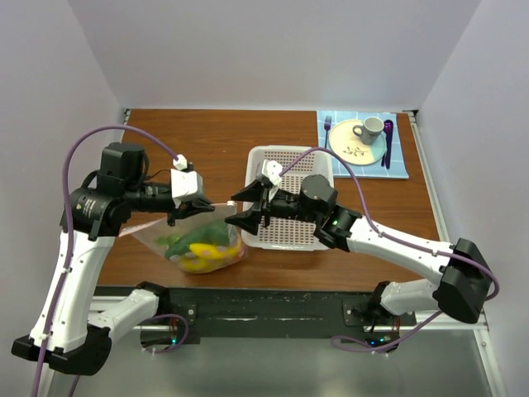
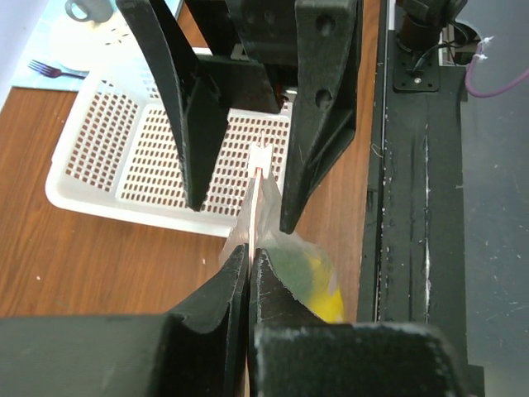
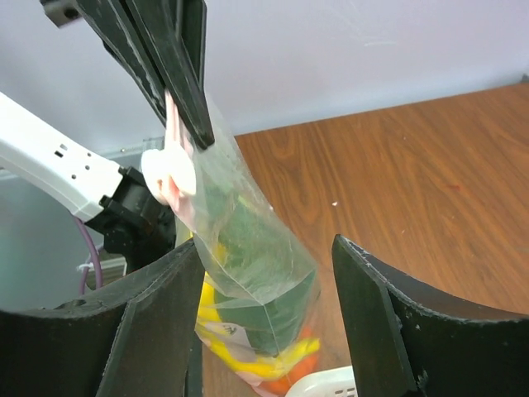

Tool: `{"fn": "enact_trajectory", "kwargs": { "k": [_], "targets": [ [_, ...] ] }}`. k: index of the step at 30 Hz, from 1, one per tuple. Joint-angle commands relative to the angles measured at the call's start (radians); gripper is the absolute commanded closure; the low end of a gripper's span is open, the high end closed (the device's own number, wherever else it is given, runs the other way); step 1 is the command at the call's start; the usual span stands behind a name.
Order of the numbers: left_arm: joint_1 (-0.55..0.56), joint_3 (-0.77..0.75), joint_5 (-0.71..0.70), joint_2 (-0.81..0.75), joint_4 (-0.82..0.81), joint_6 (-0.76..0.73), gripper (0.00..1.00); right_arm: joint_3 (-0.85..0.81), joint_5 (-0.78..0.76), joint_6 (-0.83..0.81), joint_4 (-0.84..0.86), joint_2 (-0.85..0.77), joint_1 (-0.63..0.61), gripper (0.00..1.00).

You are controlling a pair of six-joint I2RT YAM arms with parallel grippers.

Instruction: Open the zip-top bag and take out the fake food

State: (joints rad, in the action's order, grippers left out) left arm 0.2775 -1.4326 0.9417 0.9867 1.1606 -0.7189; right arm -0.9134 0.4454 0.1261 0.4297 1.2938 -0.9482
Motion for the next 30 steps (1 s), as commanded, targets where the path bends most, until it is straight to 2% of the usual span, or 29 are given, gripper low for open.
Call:
{"fn": "enact_trajectory", "kwargs": {
  "k": [1, 4, 7, 8, 11, 12, 13, 14, 15, 17, 19, 22, 30],
  "targets": [
    [0.002, 0.009, 0.052, -0.017, 0.002, -0.007, 1.00, -0.021, 0.015, -0.023, 0.066, -0.042, -0.003, 0.34],
    [0.002, 0.015, 0.062, -0.019, -0.006, 0.001, 1.00, -0.036, 0.033, -0.016, 0.070, -0.030, -0.004, 0.38],
    [0.002, 0.014, 0.065, -0.019, -0.013, 0.012, 1.00, -0.050, 0.061, -0.016, 0.064, -0.013, -0.004, 0.63],
    [0.002, 0.014, 0.065, -0.020, -0.015, 0.012, 1.00, -0.053, 0.070, -0.016, 0.058, -0.007, -0.003, 0.79],
    [0.002, 0.011, 0.063, -0.023, -0.021, 0.016, 1.00, -0.061, 0.093, -0.020, 0.040, 0.007, -0.003, 1.00],
    [0.002, 0.012, 0.063, -0.026, -0.025, 0.021, 0.98, -0.061, 0.095, -0.020, 0.037, 0.007, -0.003, 1.00],
    [0.002, 0.015, 0.063, -0.026, -0.033, 0.032, 0.91, -0.061, 0.095, -0.020, 0.037, 0.007, -0.004, 1.00],
    [0.002, 0.027, 0.068, -0.029, -0.056, 0.051, 0.67, -0.061, 0.098, -0.022, 0.038, 0.007, -0.003, 1.00],
    [0.002, 0.035, 0.072, -0.039, -0.071, 0.065, 0.59, -0.061, 0.101, -0.022, 0.037, 0.004, -0.004, 1.00],
    [0.002, 0.064, 0.083, -0.048, -0.145, 0.123, 0.44, -0.076, 0.107, -0.019, 0.024, 0.007, -0.003, 1.00],
    [0.002, 0.081, 0.094, -0.060, -0.203, 0.163, 0.36, -0.097, 0.113, -0.020, 0.000, 0.012, -0.004, 1.00],
    [0.003, 0.103, 0.112, -0.069, -0.329, 0.260, 0.34, -0.105, 0.116, -0.014, -0.006, 0.016, -0.003, 1.00],
    [0.017, 0.132, 0.106, -0.069, -0.456, 0.345, 0.41, -0.130, 0.121, -0.005, -0.011, 0.035, -0.014, 1.00]
  ]
}}
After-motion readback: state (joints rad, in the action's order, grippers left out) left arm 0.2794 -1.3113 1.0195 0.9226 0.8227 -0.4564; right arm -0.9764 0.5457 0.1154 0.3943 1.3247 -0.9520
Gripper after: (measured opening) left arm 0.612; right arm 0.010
